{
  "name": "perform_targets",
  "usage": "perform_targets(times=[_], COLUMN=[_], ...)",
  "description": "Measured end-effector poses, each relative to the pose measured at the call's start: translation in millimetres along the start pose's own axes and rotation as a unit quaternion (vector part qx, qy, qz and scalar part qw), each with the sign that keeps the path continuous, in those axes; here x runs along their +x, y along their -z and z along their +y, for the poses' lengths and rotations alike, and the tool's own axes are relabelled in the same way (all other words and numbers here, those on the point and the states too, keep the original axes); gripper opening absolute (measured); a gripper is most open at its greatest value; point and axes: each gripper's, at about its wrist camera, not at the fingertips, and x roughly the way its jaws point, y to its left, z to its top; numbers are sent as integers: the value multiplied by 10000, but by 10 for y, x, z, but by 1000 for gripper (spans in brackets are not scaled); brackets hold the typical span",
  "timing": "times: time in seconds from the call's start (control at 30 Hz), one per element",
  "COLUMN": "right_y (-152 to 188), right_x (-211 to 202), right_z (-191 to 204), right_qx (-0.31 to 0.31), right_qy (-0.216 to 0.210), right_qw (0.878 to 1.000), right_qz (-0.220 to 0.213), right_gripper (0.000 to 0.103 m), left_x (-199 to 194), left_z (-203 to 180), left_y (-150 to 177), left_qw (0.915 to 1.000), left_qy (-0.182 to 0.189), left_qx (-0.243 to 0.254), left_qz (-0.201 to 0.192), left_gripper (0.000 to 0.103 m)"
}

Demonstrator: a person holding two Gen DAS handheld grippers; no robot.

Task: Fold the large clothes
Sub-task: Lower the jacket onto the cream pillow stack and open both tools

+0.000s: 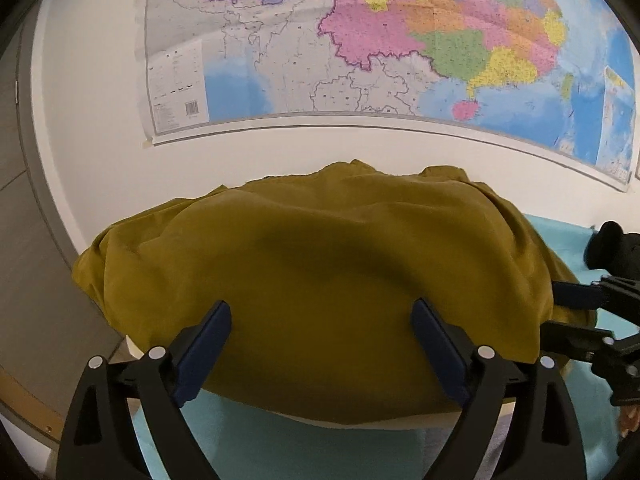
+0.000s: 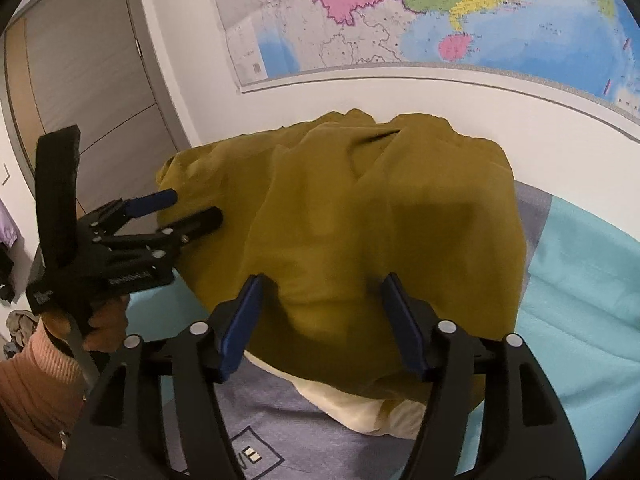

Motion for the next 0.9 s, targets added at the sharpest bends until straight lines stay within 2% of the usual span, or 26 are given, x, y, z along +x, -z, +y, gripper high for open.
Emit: perform_targets(times=[0.1, 0.27, 0.4, 0.53, 0.67, 0.8, 0.9], right_y=[4, 49, 87, 137, 202, 280, 362], right_x=[-52, -159, -223, -314, -414, -497, -536], right_z=[46, 108, 134, 163, 185, 223, 274], right_qx=[-96, -178, -181, -219, -234, -248, -344], right_qy=[-1, 35, 38, 88, 149, 136, 146], right_qw=[9999, 9997, 9996, 9993, 9987, 9983, 9980], right_qz=[-56, -152, -208, -291, -433, -507, -512], right_gripper=[69, 69, 72, 76, 83, 91, 96], left_x=[-65, -169, -268, -359, -444, -525, -589], left_z=[-21, -74, -121, -156, -171, -192, -207], left_y=[-3, 21, 44, 96, 164, 207, 261], left_qw=[10000, 9999, 9997, 9993, 9989, 9985, 9984], left_qy=[-18, 17, -12, -56, -38, -201, -130], left_qx=[-40, -94, -164, -276, -424, -467, -523], left_qz=[-27, -53, -167, -232, -180, -191, -186], left_gripper=[88, 88, 96, 96, 96, 96, 96])
